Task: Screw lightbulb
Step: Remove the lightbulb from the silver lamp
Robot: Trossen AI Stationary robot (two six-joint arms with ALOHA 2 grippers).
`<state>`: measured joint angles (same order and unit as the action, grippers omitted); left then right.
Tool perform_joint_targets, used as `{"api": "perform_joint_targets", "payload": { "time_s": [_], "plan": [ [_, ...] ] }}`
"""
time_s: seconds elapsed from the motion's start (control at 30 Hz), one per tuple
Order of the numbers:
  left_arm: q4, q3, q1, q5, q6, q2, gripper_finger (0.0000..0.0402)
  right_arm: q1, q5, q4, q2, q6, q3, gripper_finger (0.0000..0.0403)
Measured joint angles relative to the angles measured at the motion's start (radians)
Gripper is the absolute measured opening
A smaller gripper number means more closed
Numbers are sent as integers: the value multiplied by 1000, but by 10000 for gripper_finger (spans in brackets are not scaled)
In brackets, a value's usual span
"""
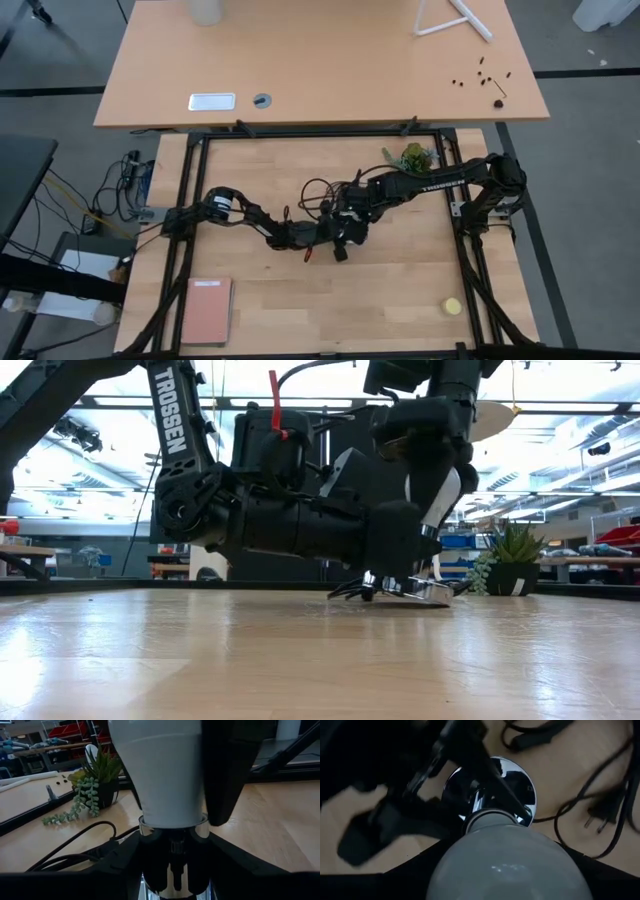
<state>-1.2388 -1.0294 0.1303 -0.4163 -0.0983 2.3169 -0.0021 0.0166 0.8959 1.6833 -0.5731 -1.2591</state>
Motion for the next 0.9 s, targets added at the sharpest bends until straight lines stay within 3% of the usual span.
{"api": "perform_joint_targets", "payload": {
  "time_s": [0.17, 0.43, 0.6, 0.77, 0.9],
  "plan": [
    [0, 0, 0, 11, 2, 0, 184, 0, 23, -1, 0, 292, 0, 247],
    [2, 2, 1, 29, -7, 0, 184, 16, 28, -8, 0, 937, 1, 278],
    [2, 2, 1, 28, -5, 0, 184, 21, 26, -28, 0, 1254, 1, 262],
    [2, 2, 1, 26, 0, 0, 184, 31, 22, -36, 0, 1168, 1, 258],
    [3, 2, 1, 21, 6, 0, 184, 39, 19, -41, 0, 940, 1, 309]
  ]
}}
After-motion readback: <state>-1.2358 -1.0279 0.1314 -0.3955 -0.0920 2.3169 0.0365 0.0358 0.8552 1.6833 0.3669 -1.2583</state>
